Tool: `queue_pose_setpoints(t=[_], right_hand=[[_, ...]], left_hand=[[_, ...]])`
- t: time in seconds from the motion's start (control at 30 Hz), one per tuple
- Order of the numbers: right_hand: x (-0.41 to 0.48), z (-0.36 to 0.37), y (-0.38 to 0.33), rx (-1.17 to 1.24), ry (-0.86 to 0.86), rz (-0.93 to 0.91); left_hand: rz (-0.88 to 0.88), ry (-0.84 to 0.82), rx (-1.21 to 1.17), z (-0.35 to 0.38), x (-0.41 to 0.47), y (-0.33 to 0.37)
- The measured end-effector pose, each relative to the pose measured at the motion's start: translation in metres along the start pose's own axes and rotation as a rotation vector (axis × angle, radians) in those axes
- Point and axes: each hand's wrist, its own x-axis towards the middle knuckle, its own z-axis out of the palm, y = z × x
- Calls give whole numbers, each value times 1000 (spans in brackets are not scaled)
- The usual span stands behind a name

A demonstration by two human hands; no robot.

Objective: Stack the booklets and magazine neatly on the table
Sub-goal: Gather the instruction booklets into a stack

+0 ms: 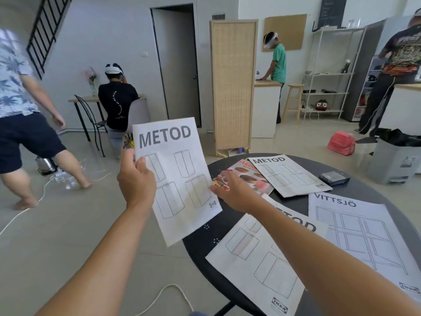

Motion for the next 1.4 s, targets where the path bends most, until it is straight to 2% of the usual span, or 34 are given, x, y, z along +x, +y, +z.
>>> queue_pose_setpoints(t=[0.17, 0.3, 0.5, 0.6, 0.8, 1.1, 1.2, 1.3, 1.4], right_hand=[[0, -30, -12, 383, 75, -27], [-2, -53, -12, 770, 141, 46], [-26, -61, 21, 797, 342, 200], [-43, -62, 57, 837, 463, 362], [-78, -61, 114, 621, 524, 519], [-94, -69, 140, 129, 347, 681], [-96, -68, 142, 67, 289, 711], [-96, -63, 143, 40, 269, 714], [-94, -61, 143, 39, 261, 703]], left_hand=[[-29, -93, -182, 7, 21, 16], [-149, -304, -266, 23, 11, 25], [-336, -567, -260, 61, -36, 28], [-288, -698, -101, 80, -67, 21], [-171, -898, 176, 108, -121, 13], [-6, -952, 526, 117, -153, 12], [-89, -994, 512, 119, -151, 18], [-246, -1090, 401, 120, -149, 25], [-316, -1146, 263, 119, -150, 21]])
